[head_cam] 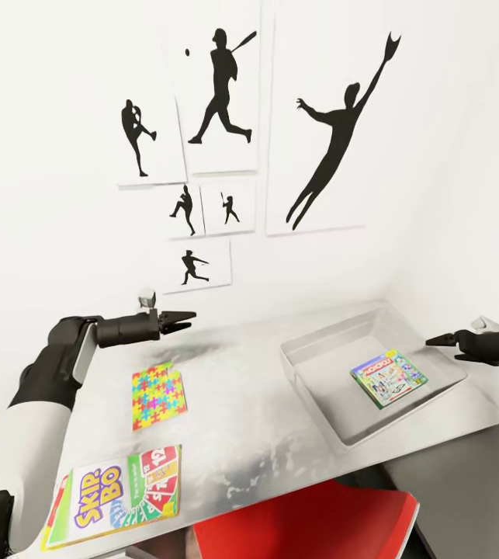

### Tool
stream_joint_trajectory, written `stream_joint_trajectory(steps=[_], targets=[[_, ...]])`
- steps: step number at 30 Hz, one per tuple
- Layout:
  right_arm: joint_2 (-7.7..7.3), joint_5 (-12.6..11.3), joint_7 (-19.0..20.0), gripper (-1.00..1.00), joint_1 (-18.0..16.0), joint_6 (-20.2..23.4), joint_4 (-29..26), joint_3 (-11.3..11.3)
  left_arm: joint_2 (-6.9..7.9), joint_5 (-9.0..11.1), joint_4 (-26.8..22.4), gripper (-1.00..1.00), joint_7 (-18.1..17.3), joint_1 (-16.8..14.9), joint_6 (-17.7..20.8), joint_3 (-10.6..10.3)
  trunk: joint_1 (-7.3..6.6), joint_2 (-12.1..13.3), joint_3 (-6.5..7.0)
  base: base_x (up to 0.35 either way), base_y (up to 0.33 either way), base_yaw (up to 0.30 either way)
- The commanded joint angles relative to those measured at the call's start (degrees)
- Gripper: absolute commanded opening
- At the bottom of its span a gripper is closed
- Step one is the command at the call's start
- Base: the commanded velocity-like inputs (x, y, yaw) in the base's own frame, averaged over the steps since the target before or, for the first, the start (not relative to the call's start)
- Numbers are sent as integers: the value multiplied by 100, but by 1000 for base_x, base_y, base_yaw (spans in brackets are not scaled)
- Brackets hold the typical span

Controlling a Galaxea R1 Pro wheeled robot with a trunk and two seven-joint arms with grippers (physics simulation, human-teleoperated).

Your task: Put all the toys in the child's room - the three board games (two on the bed and one on the table), the two jigsaw puzzles on the table, and the tennis ball on the table - inside the toy box on the table in the child's room.

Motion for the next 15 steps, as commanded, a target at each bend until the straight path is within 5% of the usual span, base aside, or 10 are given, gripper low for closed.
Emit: stream_joint_trajectory(steps=[1, 8, 15], targets=[[-3, -57, -12, 100, -2, 44, 0, -8, -71, -12, -7, 100, 11, -52, 39, -30, 3, -11, -11, 0, 0, 0], [-8, -247, 107, 100, 23, 44, 0, -12, -297, -335, -21, 100, 153, -223, 39, -495, 3, -11, -8, 0, 0, 0], [-13, -390, 155, 100, 70, 44, 0, -10, -487, -657, 15, 100, 240, -408, 39, -707, 3, -11, -8, 0, 0, 0]])
